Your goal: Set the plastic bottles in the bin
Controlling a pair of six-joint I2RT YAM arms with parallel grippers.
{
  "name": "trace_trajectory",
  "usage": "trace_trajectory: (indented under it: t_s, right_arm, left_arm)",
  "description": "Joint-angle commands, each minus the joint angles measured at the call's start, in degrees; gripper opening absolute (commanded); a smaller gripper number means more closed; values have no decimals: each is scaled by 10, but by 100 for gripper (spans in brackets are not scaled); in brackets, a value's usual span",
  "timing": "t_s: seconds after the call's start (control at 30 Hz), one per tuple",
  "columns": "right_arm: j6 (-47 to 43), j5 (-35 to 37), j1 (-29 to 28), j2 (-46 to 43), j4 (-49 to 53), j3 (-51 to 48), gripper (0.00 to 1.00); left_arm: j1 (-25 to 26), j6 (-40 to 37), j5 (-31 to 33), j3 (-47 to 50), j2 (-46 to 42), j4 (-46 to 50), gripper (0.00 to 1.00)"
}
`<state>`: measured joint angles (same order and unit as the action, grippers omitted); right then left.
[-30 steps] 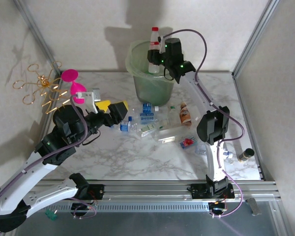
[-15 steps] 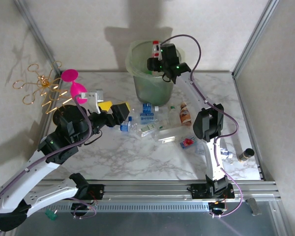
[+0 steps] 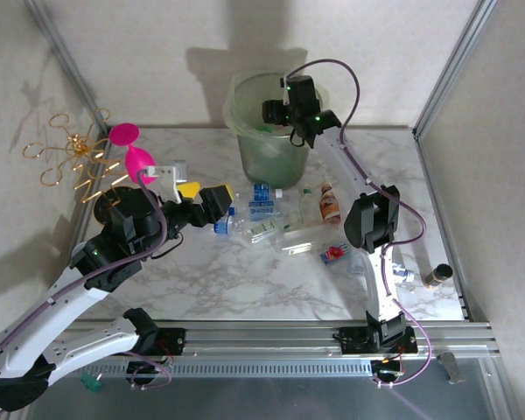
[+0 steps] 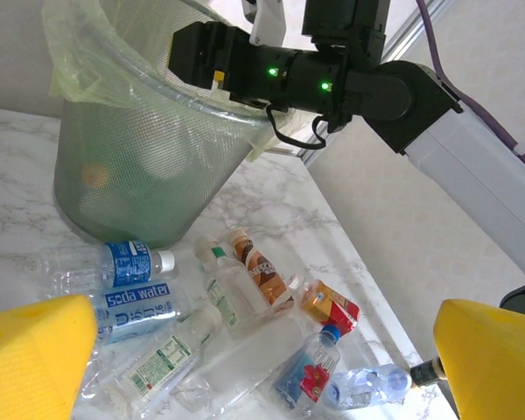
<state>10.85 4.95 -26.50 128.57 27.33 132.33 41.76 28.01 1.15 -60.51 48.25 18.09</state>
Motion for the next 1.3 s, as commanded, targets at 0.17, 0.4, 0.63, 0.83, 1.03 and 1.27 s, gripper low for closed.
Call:
trace_trajectory:
  t_s: [0.17,0.4,0.63,0.83,1.03,1.27]
  right_arm:
    - [-33,12,-3,-92,-11,18,77]
    - [-32,9,-4,-190,-29,-21,78]
    - [2,20,-20,-377,-131,-269,77]
    - [53,28,-22,-534,-208,-476,77]
    - [114,-14,-22,-644,-235,-634,76]
    - [104,6,-25,-743,-200,-710,75]
  left_arm:
    - [-4,-4,32,-8,-12,17,98]
    - [-4,13,55,-9,-12,42,97]
    - [-5,84,158,-13,13,117,97]
    - [-9,279,227,4,56,165,100]
    - [-61,402,128,28,126,145,100]
    - [-146,486,-13,68,226,74,100]
